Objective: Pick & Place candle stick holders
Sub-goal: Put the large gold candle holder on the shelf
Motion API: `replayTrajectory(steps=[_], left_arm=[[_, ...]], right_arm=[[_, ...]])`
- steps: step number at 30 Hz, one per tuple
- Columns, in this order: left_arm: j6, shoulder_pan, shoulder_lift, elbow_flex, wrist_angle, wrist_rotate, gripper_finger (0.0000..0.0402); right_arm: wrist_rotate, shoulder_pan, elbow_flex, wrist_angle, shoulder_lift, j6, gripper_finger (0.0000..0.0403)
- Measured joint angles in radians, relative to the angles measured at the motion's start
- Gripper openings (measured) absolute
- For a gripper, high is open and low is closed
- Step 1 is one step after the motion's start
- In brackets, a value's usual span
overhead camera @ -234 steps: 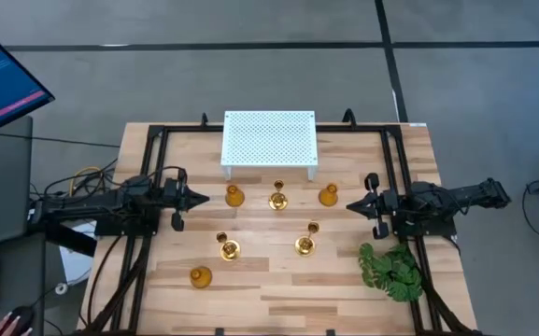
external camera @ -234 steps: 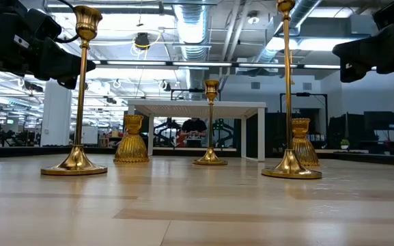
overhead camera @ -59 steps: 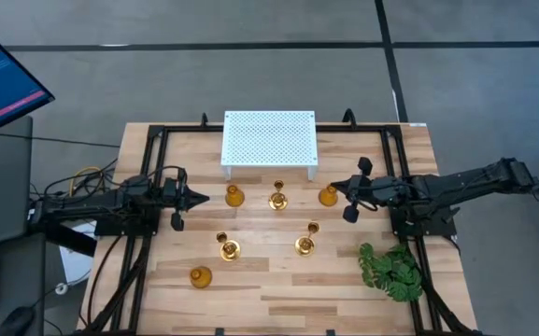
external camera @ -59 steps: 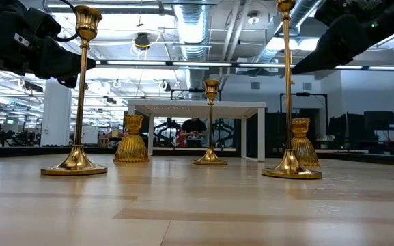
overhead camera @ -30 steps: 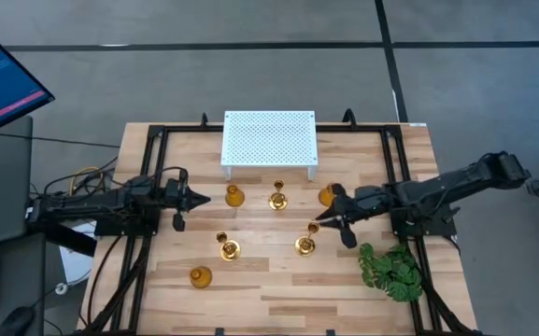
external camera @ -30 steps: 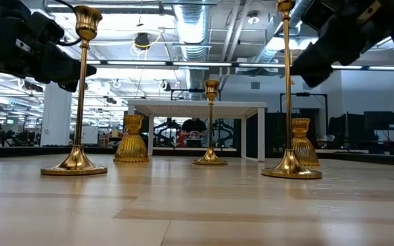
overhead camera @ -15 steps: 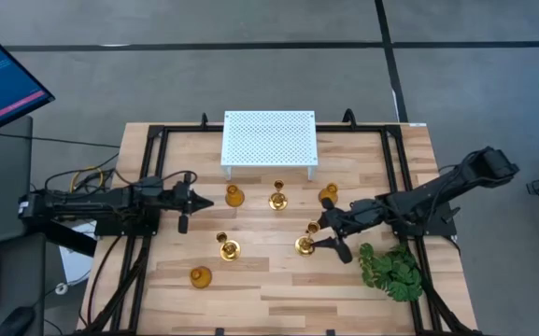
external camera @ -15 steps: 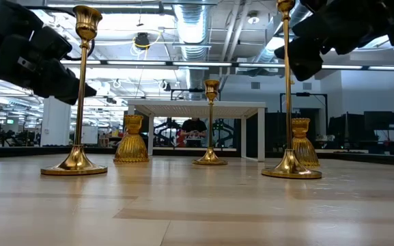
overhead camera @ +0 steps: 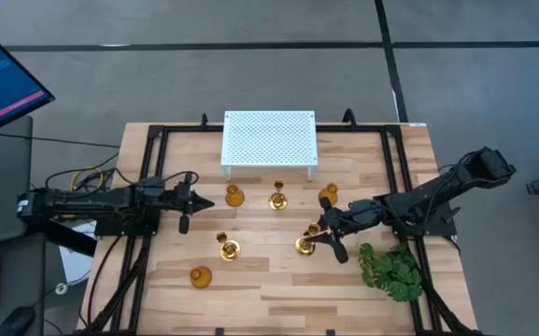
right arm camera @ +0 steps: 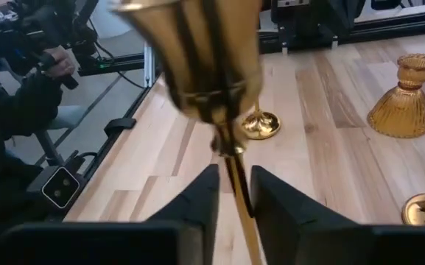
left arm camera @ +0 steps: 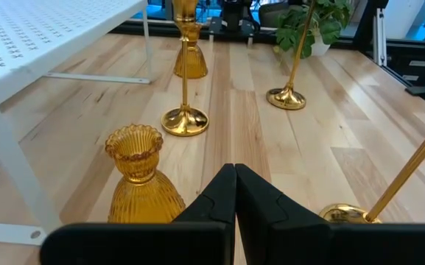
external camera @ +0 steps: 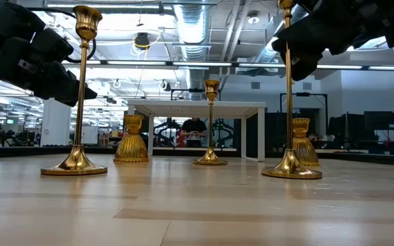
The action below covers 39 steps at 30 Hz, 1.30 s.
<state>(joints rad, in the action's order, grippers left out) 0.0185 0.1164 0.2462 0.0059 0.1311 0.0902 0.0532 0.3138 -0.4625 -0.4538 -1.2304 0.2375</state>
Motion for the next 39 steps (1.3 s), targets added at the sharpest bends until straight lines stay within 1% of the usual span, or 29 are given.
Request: replayTrajectory(steps=[5,10,13,17,22,25,30,39], left_arm=[[0.000,0.000,0.000,0.000,0.001,0.000,0.0004],[0.000,0.000,0.000,0.000,0.004,0.000,0.0004],[0.000,0.000,0.000,0.000,0.005,0.000,0.0004],[0.000,0.000,0.000,0.000,0.005,0.000,0.0004],[0.000,0.000,0.000,0.000,0.006,0.000,0.0004],[0.000,0.000,0.000,0.000,0.008,0.000,0.0004],[0.000,0.000,0.000,0.000,0.009,0.000,0.0004],[0.003,0.000,0.000,0.000,0.012,0.000,0.0004]], right_arm=[[0.013,0.000,0.000,-0.003,0.001,0.007,0.0011],[0.029,-0.007,-0.004,0.011,0.021,0.001,0.0013],[0.026,-0.021,-0.035,0.047,0.052,-0.024,0.0006],[0.022,-0.049,-0.118,0.204,0.106,-0.058,0.0008],[0.021,-0.104,-0.268,0.413,0.157,-0.151,0.0004],[-0.016,-0.158,-0.348,0.483,0.165,-0.209,0.0005],[-0.148,-0.293,-0.445,0.536,0.165,-0.281,0.0003],[-0.284,-0.576,-0.505,0.553,0.164,-0.312,0.0003]])
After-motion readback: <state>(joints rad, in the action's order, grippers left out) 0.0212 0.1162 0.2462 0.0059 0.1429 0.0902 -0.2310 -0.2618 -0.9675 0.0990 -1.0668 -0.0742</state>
